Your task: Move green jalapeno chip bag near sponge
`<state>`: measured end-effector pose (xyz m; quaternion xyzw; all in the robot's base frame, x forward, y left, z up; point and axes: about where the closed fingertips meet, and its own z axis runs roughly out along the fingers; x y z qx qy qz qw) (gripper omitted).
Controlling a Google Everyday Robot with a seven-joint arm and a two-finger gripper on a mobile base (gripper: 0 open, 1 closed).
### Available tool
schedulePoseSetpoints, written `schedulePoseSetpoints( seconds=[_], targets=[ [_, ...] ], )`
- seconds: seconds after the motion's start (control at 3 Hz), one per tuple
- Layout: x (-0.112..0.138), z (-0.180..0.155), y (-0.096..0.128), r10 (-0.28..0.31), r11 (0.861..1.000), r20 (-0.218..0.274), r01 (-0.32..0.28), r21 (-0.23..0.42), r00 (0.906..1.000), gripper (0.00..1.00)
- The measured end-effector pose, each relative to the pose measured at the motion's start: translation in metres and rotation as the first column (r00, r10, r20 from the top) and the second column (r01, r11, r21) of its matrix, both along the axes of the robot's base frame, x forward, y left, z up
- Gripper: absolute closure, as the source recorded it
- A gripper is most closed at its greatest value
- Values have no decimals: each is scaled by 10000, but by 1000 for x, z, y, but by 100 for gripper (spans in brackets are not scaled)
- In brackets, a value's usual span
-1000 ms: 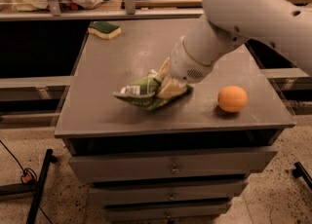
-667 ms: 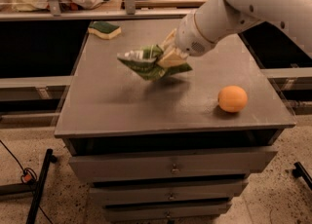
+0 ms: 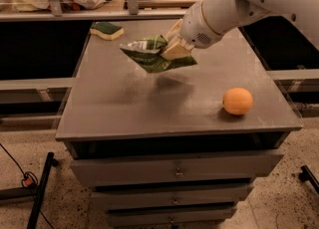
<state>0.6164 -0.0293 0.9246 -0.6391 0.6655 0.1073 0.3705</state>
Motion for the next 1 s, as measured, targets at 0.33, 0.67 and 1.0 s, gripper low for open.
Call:
schedulePoseSetpoints(
  seconds=[0.33, 0.67, 1.0],
  targets=[
    [20, 1, -2, -134, 9998, 538, 142, -140, 9985, 100],
    [65, 6, -9, -468, 9987, 1690, 496, -125, 9845, 100],
    [106, 13, -24, -747, 9956, 2626, 867, -344, 9620, 100]
  ],
)
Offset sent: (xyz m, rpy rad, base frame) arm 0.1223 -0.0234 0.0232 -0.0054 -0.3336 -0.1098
